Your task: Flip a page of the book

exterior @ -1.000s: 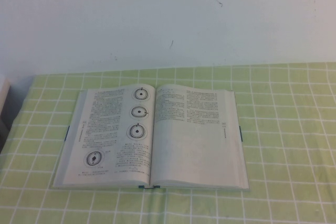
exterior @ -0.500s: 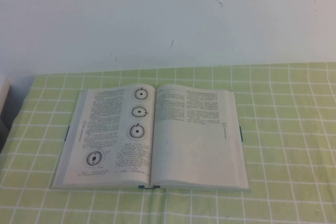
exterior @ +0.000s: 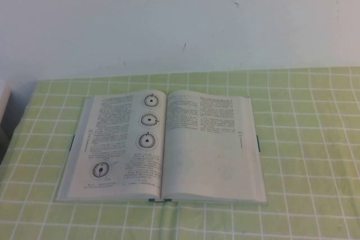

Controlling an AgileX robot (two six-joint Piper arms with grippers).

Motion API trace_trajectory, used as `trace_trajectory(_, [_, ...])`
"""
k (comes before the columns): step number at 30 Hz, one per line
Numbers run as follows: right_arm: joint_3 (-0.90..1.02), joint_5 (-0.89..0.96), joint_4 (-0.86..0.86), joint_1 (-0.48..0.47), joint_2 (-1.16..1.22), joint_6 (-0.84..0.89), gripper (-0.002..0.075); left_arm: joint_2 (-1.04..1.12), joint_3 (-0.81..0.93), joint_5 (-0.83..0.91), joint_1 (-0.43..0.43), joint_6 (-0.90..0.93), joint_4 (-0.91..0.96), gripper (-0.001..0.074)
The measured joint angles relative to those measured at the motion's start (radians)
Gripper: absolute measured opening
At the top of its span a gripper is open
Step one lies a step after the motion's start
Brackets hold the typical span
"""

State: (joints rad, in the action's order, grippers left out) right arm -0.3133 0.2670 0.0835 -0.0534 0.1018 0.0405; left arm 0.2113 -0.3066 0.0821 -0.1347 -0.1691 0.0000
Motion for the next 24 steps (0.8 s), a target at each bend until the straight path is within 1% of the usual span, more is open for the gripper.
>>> trace_trajectory(3, [-0.063,0.127,-0.051,0.0,0.094,0.027,-0.0003,0.145,-0.067,0.078,0.0,0.0,0.0,-0.0004])
trace_trajectory(7, [-0.146,0.258,-0.191,0.0,0.231,0.188,-0.0003,0.321,-0.161,0.186,0.0,0.0,-0.062,-0.0004])
trace_trajectory(9, [-0.179,0.309,-0.27,0.0,0.306,0.28,-0.0003,0.407,-0.194,0.219,0.0,0.03,-0.108,-0.0004])
trace_trajectory(12, [-0.211,0.361,-0.395,0.0,0.406,0.4,-0.0003,0.53,-0.243,0.26,0.0,0.144,-0.221,-0.0004])
trace_trajectory(16, [-0.218,0.365,-0.535,0.0,0.52,0.524,-0.0003,0.661,-0.297,0.283,0.0,0.313,-0.415,-0.0004])
trace_trajectory(24, [-0.218,0.455,-0.619,0.0,0.666,0.559,-0.0003,0.897,-0.367,0.403,0.0,0.65,-0.78,-0.0004])
